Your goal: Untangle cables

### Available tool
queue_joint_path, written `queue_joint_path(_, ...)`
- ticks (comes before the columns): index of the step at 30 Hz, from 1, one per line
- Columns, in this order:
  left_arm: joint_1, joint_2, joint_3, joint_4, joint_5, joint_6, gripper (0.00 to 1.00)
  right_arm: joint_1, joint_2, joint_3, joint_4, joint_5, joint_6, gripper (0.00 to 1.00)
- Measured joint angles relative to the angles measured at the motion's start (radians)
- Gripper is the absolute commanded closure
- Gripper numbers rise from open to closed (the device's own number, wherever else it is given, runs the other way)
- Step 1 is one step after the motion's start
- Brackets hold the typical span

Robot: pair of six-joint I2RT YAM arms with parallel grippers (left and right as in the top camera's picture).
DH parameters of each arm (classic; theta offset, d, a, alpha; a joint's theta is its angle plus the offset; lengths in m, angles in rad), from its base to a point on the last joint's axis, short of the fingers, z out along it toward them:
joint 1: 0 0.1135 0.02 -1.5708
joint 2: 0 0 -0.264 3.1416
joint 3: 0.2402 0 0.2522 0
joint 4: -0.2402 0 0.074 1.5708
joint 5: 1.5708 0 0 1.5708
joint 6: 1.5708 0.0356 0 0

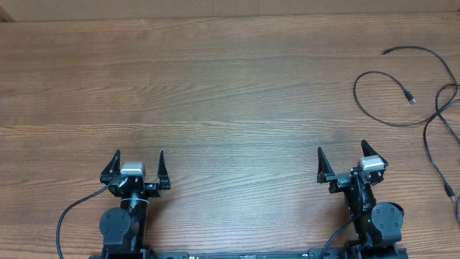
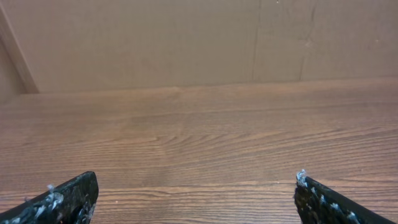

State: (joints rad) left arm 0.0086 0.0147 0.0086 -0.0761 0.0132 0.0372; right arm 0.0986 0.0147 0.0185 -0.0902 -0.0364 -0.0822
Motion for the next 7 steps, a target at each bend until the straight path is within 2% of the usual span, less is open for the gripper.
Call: queue_joint_path(7, 0.0, 0.0, 0.0, 0.0, 0.0, 0.0, 0.0, 0.0, 0.0, 0.0, 0.001, 0.0, 0.0, 0.0)
